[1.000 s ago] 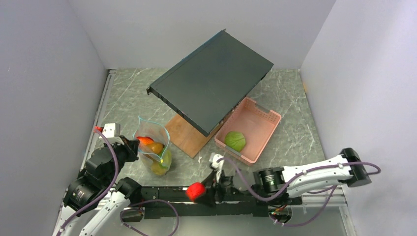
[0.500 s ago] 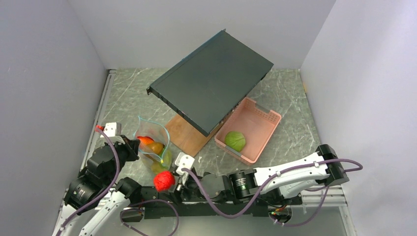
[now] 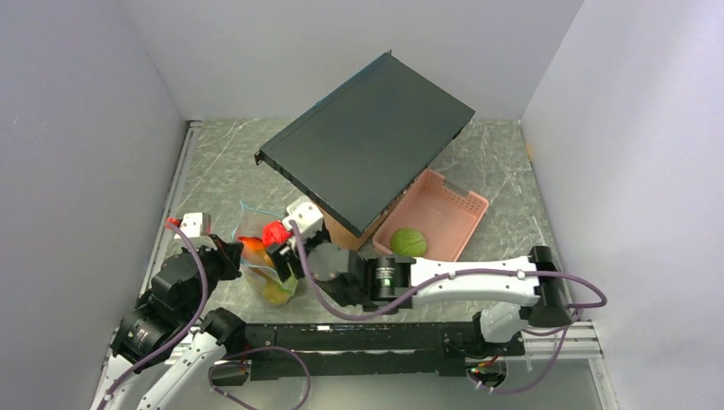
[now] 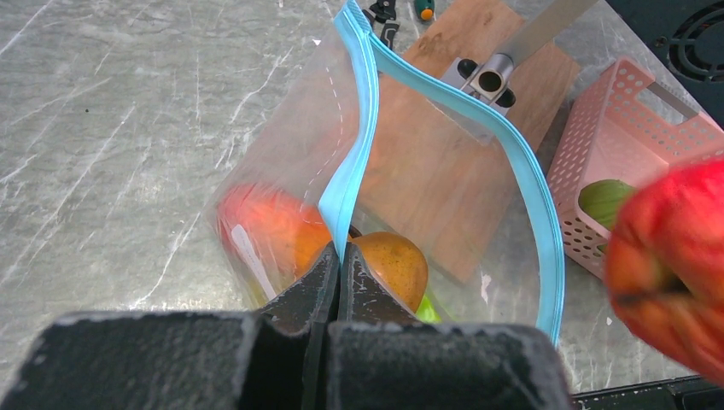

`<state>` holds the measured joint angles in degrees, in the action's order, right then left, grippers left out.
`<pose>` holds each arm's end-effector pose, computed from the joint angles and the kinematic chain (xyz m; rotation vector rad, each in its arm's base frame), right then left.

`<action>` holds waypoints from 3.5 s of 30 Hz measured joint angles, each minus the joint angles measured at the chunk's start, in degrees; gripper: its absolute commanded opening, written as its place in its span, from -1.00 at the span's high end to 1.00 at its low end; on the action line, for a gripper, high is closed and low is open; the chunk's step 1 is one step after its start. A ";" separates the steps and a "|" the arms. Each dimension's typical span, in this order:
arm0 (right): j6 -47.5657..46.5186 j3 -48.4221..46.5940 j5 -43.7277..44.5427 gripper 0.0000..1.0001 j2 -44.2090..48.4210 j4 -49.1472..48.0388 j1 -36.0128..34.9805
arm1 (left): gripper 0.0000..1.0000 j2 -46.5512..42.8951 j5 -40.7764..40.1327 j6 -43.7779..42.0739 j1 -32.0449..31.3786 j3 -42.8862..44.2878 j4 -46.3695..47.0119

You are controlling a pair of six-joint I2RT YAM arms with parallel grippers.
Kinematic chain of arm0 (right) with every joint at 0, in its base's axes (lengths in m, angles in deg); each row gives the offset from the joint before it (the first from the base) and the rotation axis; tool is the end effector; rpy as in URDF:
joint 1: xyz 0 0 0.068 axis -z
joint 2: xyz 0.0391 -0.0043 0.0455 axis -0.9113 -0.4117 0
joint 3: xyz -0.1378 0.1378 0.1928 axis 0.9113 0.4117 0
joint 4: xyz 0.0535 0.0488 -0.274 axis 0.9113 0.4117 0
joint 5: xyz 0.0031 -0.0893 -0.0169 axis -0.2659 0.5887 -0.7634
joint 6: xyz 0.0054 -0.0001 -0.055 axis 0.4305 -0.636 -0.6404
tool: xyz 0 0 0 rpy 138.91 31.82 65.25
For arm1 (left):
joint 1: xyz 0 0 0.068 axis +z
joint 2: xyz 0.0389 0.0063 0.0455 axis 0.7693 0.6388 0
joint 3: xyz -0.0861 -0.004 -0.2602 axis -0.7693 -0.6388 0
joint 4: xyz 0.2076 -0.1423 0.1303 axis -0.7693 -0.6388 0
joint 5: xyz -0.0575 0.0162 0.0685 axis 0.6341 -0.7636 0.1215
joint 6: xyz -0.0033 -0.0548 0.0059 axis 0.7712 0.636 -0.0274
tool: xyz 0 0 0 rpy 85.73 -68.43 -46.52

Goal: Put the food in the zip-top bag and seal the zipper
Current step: Place the fake fruit in the zipper food storage bag, then zip the zipper food storage bag at the center of the board.

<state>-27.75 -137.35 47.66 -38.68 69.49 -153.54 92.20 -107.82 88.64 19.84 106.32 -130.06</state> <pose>0.0383 0.3721 0.3774 -0.6291 1.6498 0.6746 0.0654 -0.0239 0.3253 -0.1753 1.8905 -0.3656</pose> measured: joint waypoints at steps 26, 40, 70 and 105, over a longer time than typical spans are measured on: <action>4.11 -12.96 -2.86 -0.68 -13.07 14.27 4.68 | 1.00 0.00 0.02 0.00 0.00 0.00 0.00; -13.16 24.11 3.21 -0.59 -1.46 -22.45 -9.73 | 1.00 0.24 0.02 -0.02 -0.02 0.00 0.02; -27.41 34.18 -4.85 0.84 -13.94 -70.10 -1.05 | 0.82 0.35 0.00 0.00 0.00 0.00 0.02; -10.91 45.68 -51.45 1.00 23.10 -33.81 21.51 | -0.67 21.57 56.26 -25.03 -2.56 8.13 26.56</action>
<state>-38.66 -91.67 -3.79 -15.58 35.67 -132.04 113.77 -51.56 63.61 17.28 114.45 -103.50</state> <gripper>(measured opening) 0.007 0.840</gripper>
